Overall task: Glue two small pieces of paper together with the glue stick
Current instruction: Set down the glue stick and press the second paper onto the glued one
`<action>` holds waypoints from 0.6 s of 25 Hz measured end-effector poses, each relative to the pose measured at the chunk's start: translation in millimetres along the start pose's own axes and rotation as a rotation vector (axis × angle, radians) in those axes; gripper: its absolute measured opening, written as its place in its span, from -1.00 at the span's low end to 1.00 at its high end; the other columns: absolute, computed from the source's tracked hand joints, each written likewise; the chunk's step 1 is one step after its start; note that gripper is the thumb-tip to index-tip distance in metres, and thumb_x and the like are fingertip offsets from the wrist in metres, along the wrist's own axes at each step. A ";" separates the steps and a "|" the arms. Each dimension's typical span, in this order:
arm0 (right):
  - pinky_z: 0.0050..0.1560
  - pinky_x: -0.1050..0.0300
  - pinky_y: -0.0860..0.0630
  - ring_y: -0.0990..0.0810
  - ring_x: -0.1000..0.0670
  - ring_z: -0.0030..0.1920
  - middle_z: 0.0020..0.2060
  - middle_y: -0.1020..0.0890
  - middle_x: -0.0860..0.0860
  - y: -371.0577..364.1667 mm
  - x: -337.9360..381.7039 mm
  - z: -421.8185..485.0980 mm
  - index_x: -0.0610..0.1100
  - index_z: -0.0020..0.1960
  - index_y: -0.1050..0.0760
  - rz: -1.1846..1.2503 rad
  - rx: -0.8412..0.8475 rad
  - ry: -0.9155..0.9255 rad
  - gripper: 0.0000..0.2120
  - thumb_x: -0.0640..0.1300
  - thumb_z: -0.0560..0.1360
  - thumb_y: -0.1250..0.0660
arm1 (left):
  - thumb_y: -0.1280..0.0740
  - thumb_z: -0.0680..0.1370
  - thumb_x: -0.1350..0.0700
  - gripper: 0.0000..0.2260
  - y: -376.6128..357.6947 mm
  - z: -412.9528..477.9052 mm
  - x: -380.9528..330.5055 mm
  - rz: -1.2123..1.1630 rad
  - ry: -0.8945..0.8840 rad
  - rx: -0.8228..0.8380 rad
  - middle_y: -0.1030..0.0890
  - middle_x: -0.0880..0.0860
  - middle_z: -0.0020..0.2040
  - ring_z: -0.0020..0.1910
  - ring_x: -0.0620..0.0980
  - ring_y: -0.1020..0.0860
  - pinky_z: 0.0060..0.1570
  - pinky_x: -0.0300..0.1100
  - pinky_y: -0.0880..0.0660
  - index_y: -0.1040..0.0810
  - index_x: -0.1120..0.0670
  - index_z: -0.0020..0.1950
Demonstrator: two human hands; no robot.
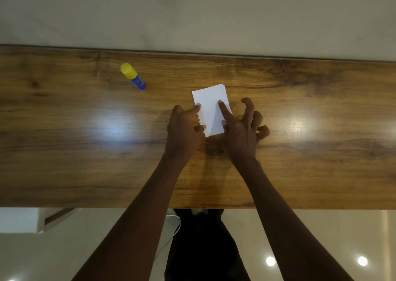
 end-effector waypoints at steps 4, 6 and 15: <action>0.23 -0.24 -0.09 0.06 -0.15 0.32 0.45 -0.07 -0.11 3.5 4.8 18.2 0.22 0.31 -0.20 -0.127 0.101 0.182 -0.27 -0.18 0.29 -0.46 | -0.33 0.48 0.18 -0.73 4.5 -4.4 -7.9 0.072 -0.088 -0.071 -0.50 0.22 0.14 0.10 0.12 -0.52 0.15 -0.06 -0.49 -0.52 0.27 0.14; 0.21 -0.24 -0.10 -0.01 -0.23 0.35 0.46 -0.09 -0.08 4.7 13.7 27.1 0.23 0.26 -0.29 -0.156 0.124 0.299 -0.32 -0.33 0.32 -0.37 | -0.35 0.46 0.22 -0.71 6.2 1.2 -11.4 0.086 -0.139 -0.060 -0.49 0.21 0.14 0.11 0.12 -0.50 0.16 0.00 -0.48 -0.51 0.24 0.17; 0.14 -0.31 -0.14 -0.16 -0.32 0.34 0.43 -0.19 -0.16 -4.7 29.0 13.9 0.12 0.29 -0.31 -0.084 0.068 0.283 -0.48 -0.04 0.36 -0.37 | -0.34 0.48 0.15 -0.52 -2.7 4.1 -5.4 0.109 -0.073 -0.038 -0.43 0.18 0.25 0.20 0.12 -0.44 0.17 0.01 -0.47 -0.31 0.10 0.38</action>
Point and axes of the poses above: each hand's wrist, its own z-axis towards the middle knuckle, its own y-axis out of the back of the hand, x = y × z, the point moved 5 cm from there along z, towards the middle knuckle
